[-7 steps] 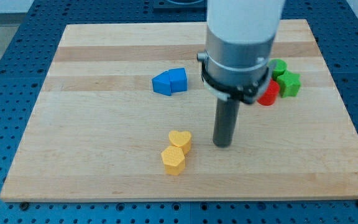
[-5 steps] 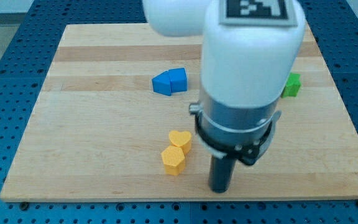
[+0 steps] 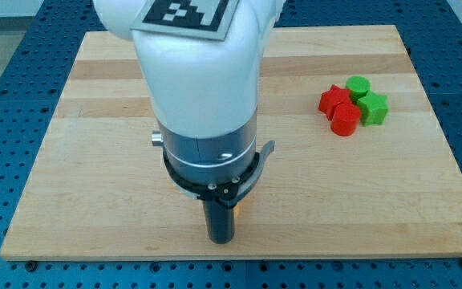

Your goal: Move the yellow blocks towards the center

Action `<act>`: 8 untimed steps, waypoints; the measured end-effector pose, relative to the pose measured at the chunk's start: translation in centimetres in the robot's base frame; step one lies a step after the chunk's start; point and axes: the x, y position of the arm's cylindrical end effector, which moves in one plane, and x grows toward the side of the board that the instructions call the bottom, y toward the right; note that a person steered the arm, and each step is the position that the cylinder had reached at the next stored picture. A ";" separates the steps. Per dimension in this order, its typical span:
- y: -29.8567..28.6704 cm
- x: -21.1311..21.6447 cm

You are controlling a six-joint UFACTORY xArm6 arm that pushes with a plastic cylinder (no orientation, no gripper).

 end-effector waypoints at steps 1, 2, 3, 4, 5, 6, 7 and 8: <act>0.0 -1.1; 0.0 -2.2; 0.0 -3.3; 0.6 -3.9; 1.6 -4.4; 1.8 -5.7; 1.8 -7.1; 1.8 -8.4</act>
